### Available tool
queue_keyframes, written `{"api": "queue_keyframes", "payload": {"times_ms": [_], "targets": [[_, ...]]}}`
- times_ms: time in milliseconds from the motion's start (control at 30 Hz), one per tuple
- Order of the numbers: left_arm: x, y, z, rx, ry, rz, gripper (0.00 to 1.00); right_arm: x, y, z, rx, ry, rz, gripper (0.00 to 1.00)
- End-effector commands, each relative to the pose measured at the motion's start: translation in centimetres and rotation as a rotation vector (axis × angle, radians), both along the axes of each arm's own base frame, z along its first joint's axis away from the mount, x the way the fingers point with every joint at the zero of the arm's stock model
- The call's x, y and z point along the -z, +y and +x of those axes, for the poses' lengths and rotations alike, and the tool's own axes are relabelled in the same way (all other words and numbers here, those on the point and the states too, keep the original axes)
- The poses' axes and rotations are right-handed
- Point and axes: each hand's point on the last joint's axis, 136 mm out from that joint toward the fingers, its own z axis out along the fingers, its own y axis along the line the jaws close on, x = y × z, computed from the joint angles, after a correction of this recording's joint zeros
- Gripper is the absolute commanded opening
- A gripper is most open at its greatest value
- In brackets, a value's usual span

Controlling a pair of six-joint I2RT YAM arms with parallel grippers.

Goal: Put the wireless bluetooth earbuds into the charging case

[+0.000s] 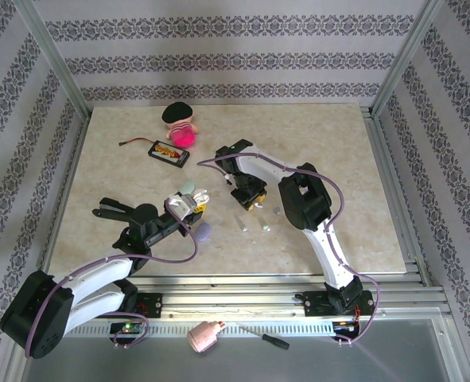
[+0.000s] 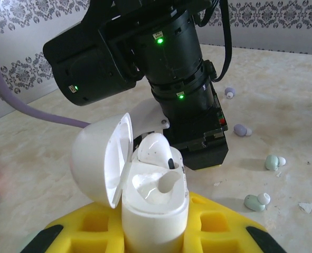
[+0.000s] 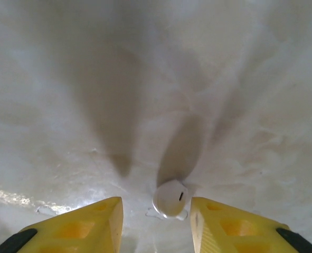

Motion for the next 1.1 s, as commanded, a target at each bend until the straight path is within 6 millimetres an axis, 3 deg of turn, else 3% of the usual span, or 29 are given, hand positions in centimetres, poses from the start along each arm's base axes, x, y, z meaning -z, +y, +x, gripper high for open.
{"api": "queue_keyframes", "payload": {"times_ms": [0, 667, 867, 933, 1067], "targets": [[0.2, -0.3, -0.1, 0.012, -0.014, 0.023, 0.0, 0.0, -0.4, 0.2, -0.018, 0.021, -0.024, 0.37], [0.1, -0.6, 0.0, 0.022, -0.004, 0.021, 0.0, 1.8, -2.0, -0.4, 0.001, 0.067, -0.03, 0.27], [0.2, -0.6, 0.0, 0.024, -0.001, 0.021, 0.0, 1.3, -2.1, 0.0, 0.018, 0.036, -0.014, 0.22], [0.2, -0.7, 0.0, 0.027, 0.0, 0.022, 0.0, 0.9, -2.0, 0.3, 0.028, 0.018, 0.006, 0.22], [0.2, -0.8, 0.0, 0.03, -0.001, 0.02, 0.0, 0.0, -1.7, 0.6, 0.022, -0.02, 0.031, 0.33]]}}
